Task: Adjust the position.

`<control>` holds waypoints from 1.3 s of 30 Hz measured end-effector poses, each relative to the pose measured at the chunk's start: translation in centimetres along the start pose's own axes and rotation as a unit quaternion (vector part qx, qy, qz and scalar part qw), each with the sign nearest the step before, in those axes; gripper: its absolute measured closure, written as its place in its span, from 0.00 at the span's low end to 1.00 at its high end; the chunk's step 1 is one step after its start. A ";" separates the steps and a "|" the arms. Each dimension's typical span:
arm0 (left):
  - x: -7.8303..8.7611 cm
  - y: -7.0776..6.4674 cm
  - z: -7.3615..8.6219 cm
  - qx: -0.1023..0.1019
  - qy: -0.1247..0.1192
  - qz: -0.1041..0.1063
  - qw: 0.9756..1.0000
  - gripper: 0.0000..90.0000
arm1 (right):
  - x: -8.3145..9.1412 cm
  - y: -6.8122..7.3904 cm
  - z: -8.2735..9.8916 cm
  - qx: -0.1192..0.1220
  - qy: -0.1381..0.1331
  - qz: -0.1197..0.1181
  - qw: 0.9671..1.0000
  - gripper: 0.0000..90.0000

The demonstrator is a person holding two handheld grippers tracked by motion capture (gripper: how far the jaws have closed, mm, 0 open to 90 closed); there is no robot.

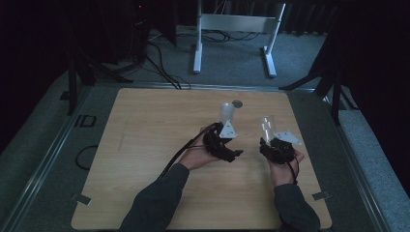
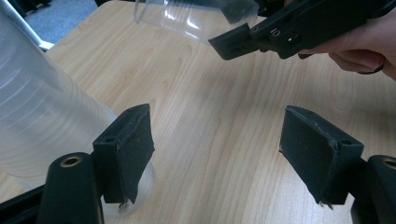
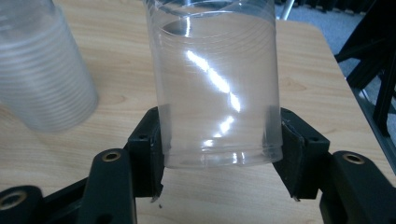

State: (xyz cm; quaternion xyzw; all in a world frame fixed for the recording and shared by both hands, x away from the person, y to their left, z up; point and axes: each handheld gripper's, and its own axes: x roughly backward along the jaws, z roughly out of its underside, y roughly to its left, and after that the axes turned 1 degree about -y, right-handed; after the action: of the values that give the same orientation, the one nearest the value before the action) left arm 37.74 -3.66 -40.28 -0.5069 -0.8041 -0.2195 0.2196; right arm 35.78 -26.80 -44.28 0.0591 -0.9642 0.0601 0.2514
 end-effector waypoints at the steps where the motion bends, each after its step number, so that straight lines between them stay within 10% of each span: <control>1: 0.0 0.0 0.0 0.000 0.000 0.000 1.000 0.28 | 0.0 0.0 0.0 0.000 0.000 0.000 1.000 0.46; 28: -0.2 0.8 -0.8 0.061 -0.042 0.015 0.997 0.28 | 2.1 0.3 0.2 -0.005 -0.107 -0.017 0.994 0.46; 39: -0.2 1.1 -0.8 0.073 -0.048 0.009 0.996 0.28 | 2.1 0.6 0.3 -0.002 -0.111 -0.026 0.993 0.46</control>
State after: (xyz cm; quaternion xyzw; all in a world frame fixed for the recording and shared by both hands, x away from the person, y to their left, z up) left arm 38.94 -3.81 -39.56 -0.5065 -0.8230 -0.1335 0.2197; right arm 33.74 -26.47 -43.57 0.0904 -0.9844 0.0451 0.1442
